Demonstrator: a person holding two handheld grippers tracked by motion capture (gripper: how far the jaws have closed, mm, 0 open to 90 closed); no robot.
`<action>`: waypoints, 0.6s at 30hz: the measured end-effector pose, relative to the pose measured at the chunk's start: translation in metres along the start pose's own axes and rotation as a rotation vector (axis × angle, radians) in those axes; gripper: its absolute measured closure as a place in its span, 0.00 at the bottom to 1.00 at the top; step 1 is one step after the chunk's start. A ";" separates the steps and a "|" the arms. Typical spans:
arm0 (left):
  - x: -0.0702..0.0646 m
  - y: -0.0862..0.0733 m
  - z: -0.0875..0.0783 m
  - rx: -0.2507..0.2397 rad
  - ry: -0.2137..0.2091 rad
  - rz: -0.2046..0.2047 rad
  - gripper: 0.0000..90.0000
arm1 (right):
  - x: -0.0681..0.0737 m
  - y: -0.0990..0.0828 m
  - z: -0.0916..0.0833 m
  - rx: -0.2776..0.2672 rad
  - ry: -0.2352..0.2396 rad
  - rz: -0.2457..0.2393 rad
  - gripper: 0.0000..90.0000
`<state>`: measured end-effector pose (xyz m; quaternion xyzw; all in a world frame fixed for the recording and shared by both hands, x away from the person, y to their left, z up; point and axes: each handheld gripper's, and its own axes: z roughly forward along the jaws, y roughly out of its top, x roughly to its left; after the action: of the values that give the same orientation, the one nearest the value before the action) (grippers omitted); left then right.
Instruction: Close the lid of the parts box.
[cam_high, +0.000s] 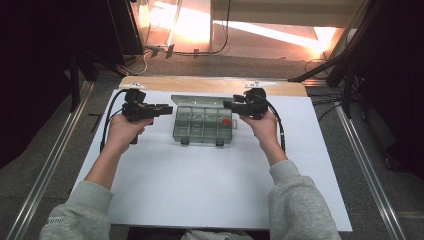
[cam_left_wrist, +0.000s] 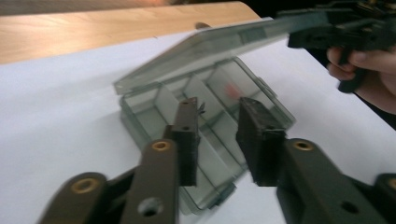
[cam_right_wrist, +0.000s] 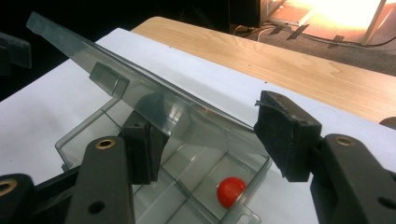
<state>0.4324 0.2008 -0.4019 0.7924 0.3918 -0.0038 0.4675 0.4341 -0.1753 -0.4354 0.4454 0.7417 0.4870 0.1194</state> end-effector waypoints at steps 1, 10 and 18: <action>0.000 0.000 0.001 0.007 -0.012 0.003 0.83 | 0.000 -0.001 -0.001 0.002 0.000 0.001 0.48; -0.002 0.002 -0.001 -0.018 0.011 0.031 0.95 | 0.003 -0.002 -0.003 0.019 -0.007 -0.031 0.48; -0.002 0.007 -0.002 -0.022 0.017 0.027 0.94 | 0.006 -0.001 -0.008 0.024 -0.001 -0.032 0.48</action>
<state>0.4352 0.1994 -0.3947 0.7924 0.3852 0.0136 0.4729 0.4256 -0.1755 -0.4305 0.4351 0.7544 0.4761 0.1221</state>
